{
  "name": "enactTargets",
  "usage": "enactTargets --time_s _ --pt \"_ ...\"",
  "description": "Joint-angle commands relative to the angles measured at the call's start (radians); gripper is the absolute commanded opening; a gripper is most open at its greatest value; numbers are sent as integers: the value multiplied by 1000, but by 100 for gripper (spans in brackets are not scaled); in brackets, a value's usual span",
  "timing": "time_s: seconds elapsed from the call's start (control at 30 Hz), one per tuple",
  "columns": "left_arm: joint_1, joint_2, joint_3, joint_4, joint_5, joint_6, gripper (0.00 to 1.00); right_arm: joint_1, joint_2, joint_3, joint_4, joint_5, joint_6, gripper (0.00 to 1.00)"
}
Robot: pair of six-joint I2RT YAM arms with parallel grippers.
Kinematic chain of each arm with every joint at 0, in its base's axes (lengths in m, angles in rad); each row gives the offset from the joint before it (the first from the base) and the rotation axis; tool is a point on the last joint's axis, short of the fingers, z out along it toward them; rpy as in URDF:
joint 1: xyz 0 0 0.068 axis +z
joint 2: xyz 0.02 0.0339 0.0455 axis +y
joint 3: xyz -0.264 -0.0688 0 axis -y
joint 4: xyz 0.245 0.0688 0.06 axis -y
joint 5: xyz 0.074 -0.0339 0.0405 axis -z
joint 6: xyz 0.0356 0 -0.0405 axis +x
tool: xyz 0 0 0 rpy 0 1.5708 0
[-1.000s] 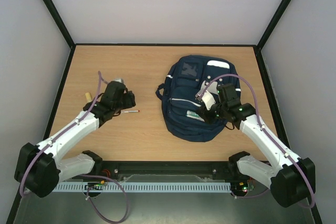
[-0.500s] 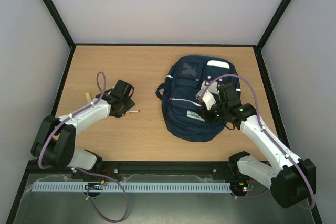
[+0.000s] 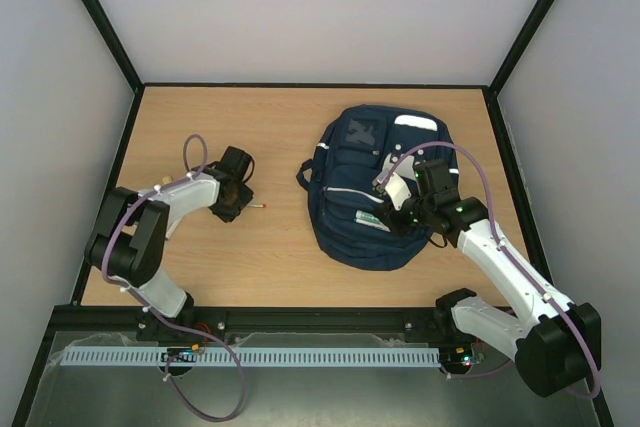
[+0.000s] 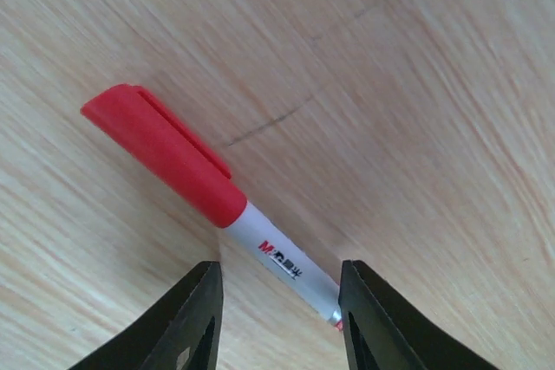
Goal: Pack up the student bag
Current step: Pick up the stationery from the center of the board.
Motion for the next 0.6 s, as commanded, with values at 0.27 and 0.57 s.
enactTargets --time_s 0.27,0.57 --pt "0 89 42 -14 57 107 5 -3 0 -9 -27 -47 -6 1" --pt "-125 62 30 -64 59 416 2 -2 0 -8 -27 -51 -7 1"
